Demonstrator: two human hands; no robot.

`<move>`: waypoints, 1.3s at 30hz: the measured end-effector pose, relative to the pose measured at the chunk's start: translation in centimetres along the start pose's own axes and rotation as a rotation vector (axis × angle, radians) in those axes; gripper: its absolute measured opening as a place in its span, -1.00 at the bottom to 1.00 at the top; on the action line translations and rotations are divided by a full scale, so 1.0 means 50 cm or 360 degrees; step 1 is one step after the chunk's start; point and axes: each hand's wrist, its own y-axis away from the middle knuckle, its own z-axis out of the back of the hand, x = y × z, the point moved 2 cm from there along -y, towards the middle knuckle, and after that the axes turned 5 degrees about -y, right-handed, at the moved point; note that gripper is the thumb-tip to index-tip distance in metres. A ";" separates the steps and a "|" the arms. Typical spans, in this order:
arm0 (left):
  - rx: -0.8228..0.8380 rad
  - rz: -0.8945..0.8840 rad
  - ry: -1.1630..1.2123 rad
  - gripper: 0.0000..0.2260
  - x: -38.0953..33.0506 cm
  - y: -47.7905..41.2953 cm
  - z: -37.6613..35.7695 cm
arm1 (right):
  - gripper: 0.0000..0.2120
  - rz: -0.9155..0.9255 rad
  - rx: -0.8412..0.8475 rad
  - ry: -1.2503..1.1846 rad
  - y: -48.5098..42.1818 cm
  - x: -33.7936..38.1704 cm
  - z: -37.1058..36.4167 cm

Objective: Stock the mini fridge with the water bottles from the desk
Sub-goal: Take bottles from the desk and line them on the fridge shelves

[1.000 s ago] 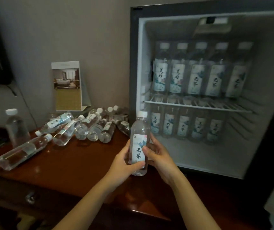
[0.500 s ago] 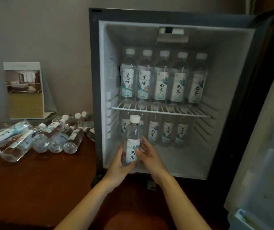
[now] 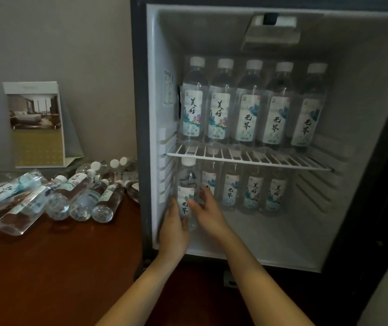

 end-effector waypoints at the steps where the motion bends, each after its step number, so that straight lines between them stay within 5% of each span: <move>1: 0.0004 0.0037 -0.0052 -0.39 0.000 -0.002 -0.002 | -0.48 0.0003 -0.0007 0.0020 -0.005 -0.001 -0.004; 23: 0.0235 0.0048 -0.0229 -0.42 -0.012 -0.003 0.017 | -0.55 -0.0042 -0.0155 0.0162 -0.039 -0.003 -0.037; 28: 0.0436 -0.0061 -0.0194 -0.47 -0.012 0.032 0.043 | -0.51 -0.0143 -0.0411 0.0096 -0.003 -0.003 -0.046; 31: 0.0560 -0.0052 -0.0143 -0.52 -0.006 0.062 0.070 | -0.72 -0.0178 -0.0699 0.0034 0.044 0.000 -0.047; 34: 0.0599 -0.0054 -0.0159 -0.59 0.014 0.093 0.105 | -0.93 -0.0195 -0.0704 -0.0032 0.078 0.005 -0.067; 39: 0.0548 0.0025 -0.0117 -0.66 0.058 0.136 0.181 | -0.86 -0.0199 -0.0582 -0.0074 0.108 0.019 -0.137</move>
